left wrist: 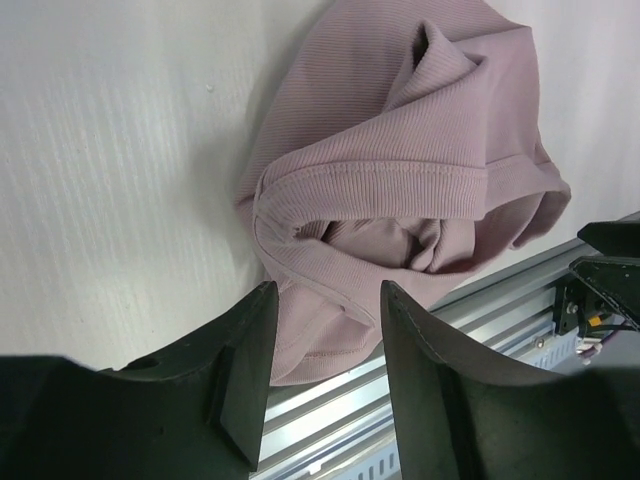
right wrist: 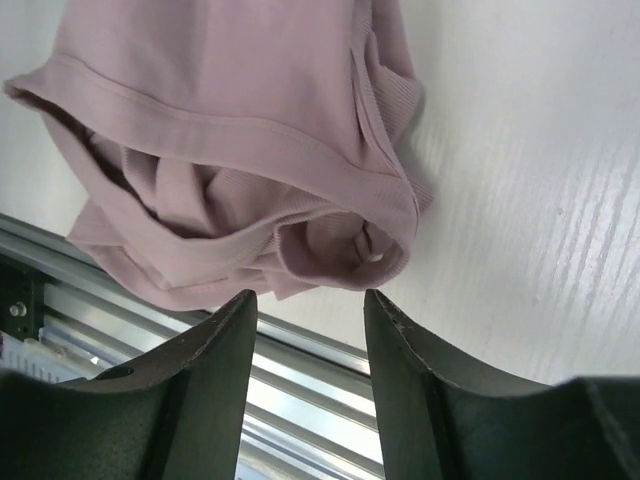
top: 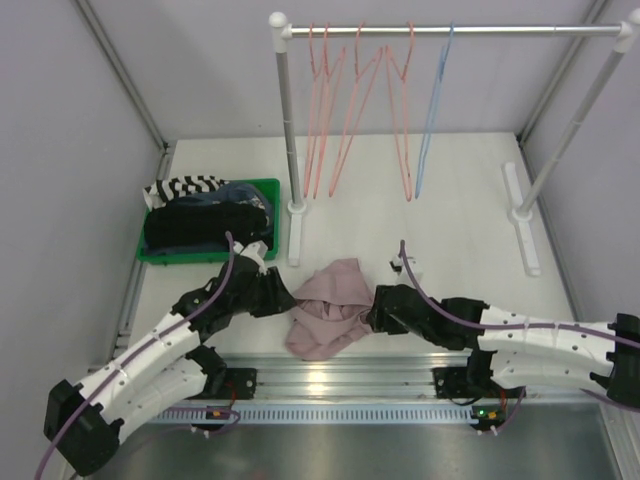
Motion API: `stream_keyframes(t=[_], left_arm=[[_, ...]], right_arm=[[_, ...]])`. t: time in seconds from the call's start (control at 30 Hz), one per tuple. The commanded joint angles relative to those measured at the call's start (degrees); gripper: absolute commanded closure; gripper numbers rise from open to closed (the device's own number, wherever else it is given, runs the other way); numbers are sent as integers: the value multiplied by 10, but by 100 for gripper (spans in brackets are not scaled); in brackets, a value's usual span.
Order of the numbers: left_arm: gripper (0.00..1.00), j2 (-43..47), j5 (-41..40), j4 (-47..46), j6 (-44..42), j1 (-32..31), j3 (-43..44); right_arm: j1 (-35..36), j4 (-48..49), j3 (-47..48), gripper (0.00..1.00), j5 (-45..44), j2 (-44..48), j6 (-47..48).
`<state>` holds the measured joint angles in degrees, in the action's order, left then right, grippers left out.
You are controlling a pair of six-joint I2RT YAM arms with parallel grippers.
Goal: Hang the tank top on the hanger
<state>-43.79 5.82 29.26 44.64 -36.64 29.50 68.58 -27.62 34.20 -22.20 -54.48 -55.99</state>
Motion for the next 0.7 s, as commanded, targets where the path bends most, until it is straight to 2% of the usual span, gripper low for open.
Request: stream_keyframes(t=[0.0, 0.27, 0.67], left_arm=[[49, -22, -14, -67, 5, 2, -6], [48, -82, -28, -84, -3, 2, -1], [52, -142, -72, -110, -21, 2, 6]], right_arm=[[5, 20, -11, 52, -9, 10, -43], [-19, 46, -45, 49, 0, -1, -62], [-51, 88, -59, 54, 7, -43, -59]])
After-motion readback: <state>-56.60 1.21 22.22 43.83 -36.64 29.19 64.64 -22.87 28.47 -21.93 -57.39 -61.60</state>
